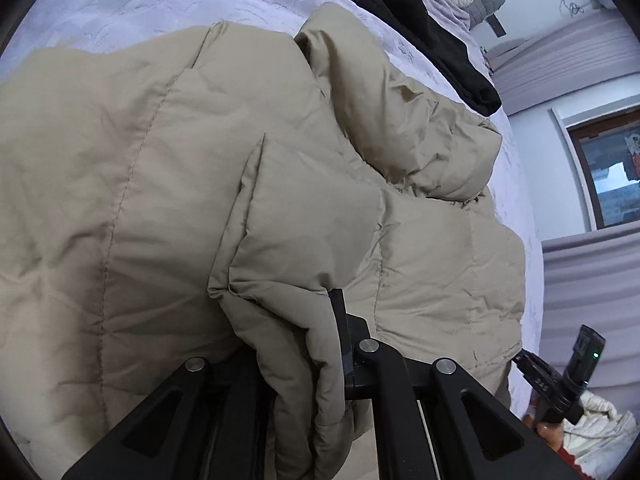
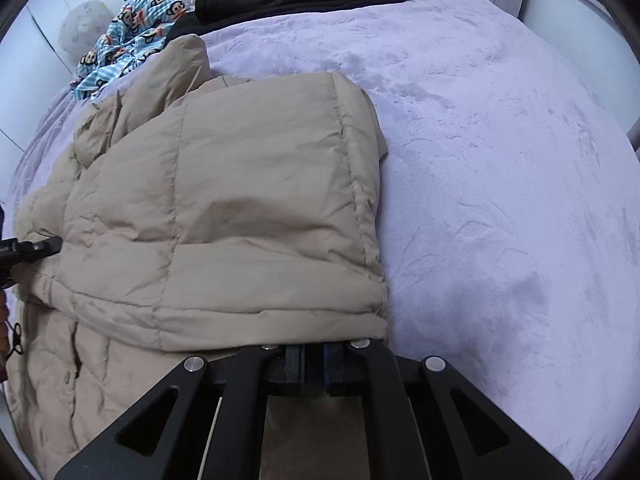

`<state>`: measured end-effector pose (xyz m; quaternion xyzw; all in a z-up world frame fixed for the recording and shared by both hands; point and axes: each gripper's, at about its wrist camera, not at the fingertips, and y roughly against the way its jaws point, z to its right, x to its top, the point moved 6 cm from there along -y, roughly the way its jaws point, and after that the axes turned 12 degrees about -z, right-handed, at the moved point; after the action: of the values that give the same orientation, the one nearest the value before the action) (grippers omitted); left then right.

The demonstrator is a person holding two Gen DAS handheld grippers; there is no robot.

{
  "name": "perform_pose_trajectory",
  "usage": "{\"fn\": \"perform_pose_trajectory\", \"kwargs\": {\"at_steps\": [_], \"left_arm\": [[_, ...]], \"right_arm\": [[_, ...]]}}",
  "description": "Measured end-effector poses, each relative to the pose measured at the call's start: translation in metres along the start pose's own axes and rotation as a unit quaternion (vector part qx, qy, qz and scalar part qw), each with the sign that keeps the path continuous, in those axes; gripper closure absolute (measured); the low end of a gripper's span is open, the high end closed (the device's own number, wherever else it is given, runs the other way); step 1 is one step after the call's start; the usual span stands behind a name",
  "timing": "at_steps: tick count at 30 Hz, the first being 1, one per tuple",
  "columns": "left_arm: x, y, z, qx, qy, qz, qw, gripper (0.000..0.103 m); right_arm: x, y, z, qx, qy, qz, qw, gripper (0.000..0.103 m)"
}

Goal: Fold large clothes

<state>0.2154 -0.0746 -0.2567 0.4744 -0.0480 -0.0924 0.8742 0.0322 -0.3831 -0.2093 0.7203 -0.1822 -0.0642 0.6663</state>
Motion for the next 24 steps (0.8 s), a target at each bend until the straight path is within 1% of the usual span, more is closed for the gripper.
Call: {"fn": "perform_pose_trajectory", "kwargs": {"at_steps": [1,2,3,4,5,6,7,8,9,10,11,13,14,15,17,18,20,22,23,24], "left_arm": [[0.002,0.003,0.000,0.013,-0.002,0.002,0.9999,0.094],[0.002,0.007,0.000,0.027,-0.003,0.005,0.9996,0.088],[0.002,0.012,0.000,0.045,-0.004,0.010,0.9989,0.068],[0.002,0.018,-0.001,0.059,-0.004,0.018,0.9981,0.056],[0.001,0.027,0.000,0.070,-0.005,0.035,0.9969,0.034],[0.000,0.036,0.000,0.077,-0.012,0.051,0.9957,0.027],[0.000,0.042,0.002,0.088,-0.021,0.063,0.9939,0.027],[0.000,0.051,0.001,0.108,-0.031,0.068,0.9914,0.027],[0.000,0.058,0.001,0.132,-0.033,0.078,0.9876,0.027],[-0.001,0.070,0.000,0.156,-0.033,0.099,0.9822,0.027],[-0.001,0.079,0.001,0.162,-0.039,0.113,0.9795,0.028],[0.000,0.089,0.008,0.153,-0.057,0.120,0.9792,0.055],[0.002,0.091,0.014,0.148,-0.070,0.112,0.9801,0.078],[0.005,0.090,0.020,0.143,-0.081,0.106,0.9808,0.081],[0.009,0.081,0.036,0.129,-0.108,0.099,0.9808,0.081],[0.011,0.072,0.044,0.132,-0.119,0.093,0.9797,0.081],[0.014,0.051,0.050,0.154,-0.132,0.080,0.9759,0.081],[0.013,0.026,0.039,0.186,-0.124,0.062,0.9729,0.081],[0.013,0.014,0.030,0.189,-0.115,0.050,0.9740,0.081],[0.013,0.006,0.021,0.183,-0.108,0.044,0.9762,0.081]], "right_arm": [[-0.006,0.007,-0.003,0.004,0.007,-0.003,1.000,0.095],[-0.014,0.015,-0.005,0.009,0.016,-0.004,1.000,0.095],[-0.020,0.022,-0.008,0.015,0.020,-0.003,1.000,0.095],[-0.024,0.029,-0.008,0.021,0.021,-0.001,1.000,0.095],[-0.028,0.036,-0.008,0.026,0.020,0.002,0.999,0.095],[-0.029,0.041,-0.008,0.029,0.017,0.008,0.999,0.095],[-0.027,0.046,-0.007,0.033,0.013,0.014,0.999,0.095],[-0.026,0.051,-0.005,0.035,0.006,0.021,0.999,0.095],[-0.022,0.055,-0.003,0.039,-0.003,0.027,0.999,0.095],[-0.017,0.058,-0.001,0.045,-0.011,0.033,0.998,0.095],[-0.011,0.060,0.001,0.055,-0.022,0.039,0.997,0.095],[0.001,0.061,0.002,0.073,-0.032,0.043,0.996,0.095],[0.008,0.061,0.001,0.080,-0.034,0.044,0.995,0.095],[0.018,0.059,-0.002,0.086,-0.032,0.044,0.995,0.095],[0.035,0.057,-0.012,0.103,-0.021,0.044,0.993,0.095],[0.044,0.054,-0.019,0.112,-0.012,0.042,0.993,0.095],[0.056,0.046,-0.034,0.123,0.010,0.033,0.992,0.095],[0.065,0.034,-0.046,0.123,0.032,0.020,0.992,0.095],[0.068,0.027,-0.047,0.115,0.039,0.016,0.992,0.095],[0.071,0.016,-0.046,0.101,0.045,0.011,0.994,0.095]]}}
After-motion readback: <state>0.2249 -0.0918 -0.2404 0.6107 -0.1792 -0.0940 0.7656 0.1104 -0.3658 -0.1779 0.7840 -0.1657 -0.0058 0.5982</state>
